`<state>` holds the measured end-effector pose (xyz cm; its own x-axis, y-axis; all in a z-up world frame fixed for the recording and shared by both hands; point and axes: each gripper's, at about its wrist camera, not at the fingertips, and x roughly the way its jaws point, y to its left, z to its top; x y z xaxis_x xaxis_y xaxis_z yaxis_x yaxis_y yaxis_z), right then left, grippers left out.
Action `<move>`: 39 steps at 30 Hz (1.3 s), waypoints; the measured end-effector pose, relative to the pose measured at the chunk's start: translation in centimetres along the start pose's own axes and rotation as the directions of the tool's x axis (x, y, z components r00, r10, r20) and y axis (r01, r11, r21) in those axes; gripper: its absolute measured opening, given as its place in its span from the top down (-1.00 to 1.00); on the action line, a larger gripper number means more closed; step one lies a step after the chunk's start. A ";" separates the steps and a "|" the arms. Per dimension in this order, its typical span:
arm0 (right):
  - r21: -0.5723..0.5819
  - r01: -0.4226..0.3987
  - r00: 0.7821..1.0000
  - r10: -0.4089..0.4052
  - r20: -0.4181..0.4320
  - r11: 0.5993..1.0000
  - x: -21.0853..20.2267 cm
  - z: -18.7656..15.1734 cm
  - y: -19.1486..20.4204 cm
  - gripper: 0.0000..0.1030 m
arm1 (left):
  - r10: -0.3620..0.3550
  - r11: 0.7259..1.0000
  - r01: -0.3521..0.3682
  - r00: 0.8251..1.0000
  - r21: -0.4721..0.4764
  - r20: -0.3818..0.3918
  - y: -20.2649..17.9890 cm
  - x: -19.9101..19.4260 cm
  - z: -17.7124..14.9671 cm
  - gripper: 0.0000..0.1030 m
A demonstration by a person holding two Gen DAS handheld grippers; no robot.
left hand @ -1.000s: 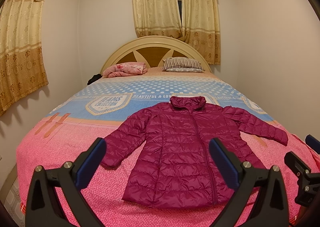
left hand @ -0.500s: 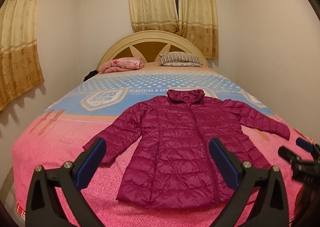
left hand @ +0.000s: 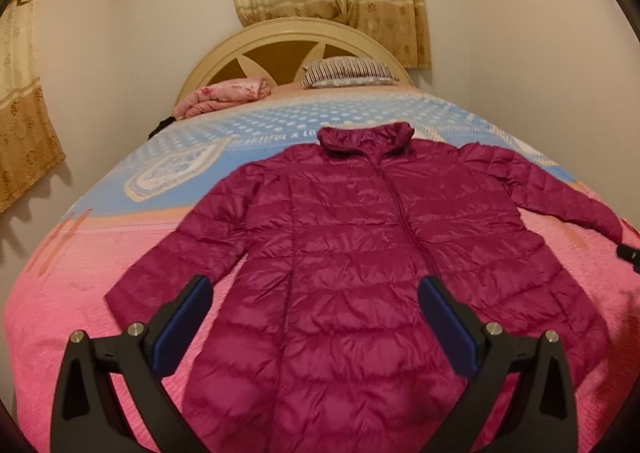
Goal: Fold large clothes
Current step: 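Grasp the cuff of the sleeve nearest the right tool with the right tool, then lift the held sleeve and fold it across the jacket body with the right tool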
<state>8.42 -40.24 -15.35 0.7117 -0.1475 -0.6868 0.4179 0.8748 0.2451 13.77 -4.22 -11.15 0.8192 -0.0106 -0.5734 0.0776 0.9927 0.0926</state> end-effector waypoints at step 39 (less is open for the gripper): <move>-0.131 0.134 0.952 -0.090 0.292 0.982 -0.8 20.0 -0.7 0.80 | -0.011 1.000 0.009 0.999 -0.027 -0.053 2.2 4.1 1.3 -1.00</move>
<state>18.89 -49.95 -1.31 0.8047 -0.3543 -0.4763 0.4313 0.9003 0.0590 17.98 -2.21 -12.25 0.7869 -0.0149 -0.6169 0.0698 0.9954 0.0650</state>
